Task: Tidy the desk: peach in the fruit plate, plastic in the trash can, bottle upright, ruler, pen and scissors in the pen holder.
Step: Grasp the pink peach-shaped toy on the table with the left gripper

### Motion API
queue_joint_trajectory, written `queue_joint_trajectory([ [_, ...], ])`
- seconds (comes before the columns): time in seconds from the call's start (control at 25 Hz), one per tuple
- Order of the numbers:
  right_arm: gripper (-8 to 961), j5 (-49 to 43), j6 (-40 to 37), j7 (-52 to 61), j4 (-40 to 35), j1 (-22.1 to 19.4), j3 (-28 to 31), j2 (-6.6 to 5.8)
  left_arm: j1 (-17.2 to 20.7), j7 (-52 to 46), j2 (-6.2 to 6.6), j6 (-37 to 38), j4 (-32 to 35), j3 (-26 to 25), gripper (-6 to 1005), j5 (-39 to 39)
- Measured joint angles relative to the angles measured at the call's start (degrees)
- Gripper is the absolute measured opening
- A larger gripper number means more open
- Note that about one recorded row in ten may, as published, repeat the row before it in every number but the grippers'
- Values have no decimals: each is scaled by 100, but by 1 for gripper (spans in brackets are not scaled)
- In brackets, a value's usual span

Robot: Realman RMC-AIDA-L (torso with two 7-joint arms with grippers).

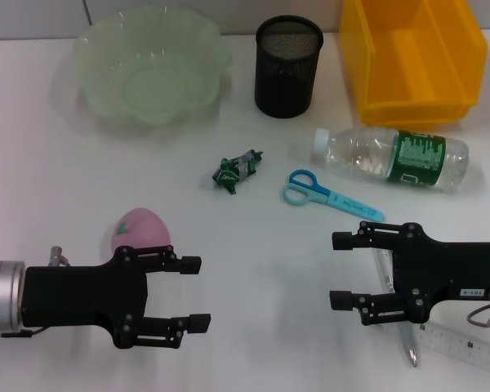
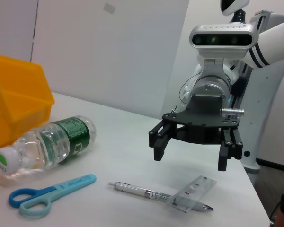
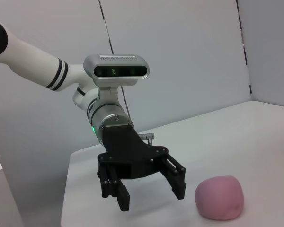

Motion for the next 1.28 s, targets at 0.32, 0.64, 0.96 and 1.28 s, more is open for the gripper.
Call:
queue_joint_trajectory([
  [0.32,812,0,41,-1,0,16,0,0,-4,-14,-14,2,27,0,783,0],
  [0.64,807,0,43,0,0,23,0,-9,-4,-8,-17,-6,27,-7,781,-23],
  [0.96,803,0,46,6,0,18,0,-9,-4,-5,-67,-12,135,-175,779,-51],
  [1.28,798,0,56,-21,0,-29,3,-9,-4,-85,-52,-238,461,-446,777,-43],
])
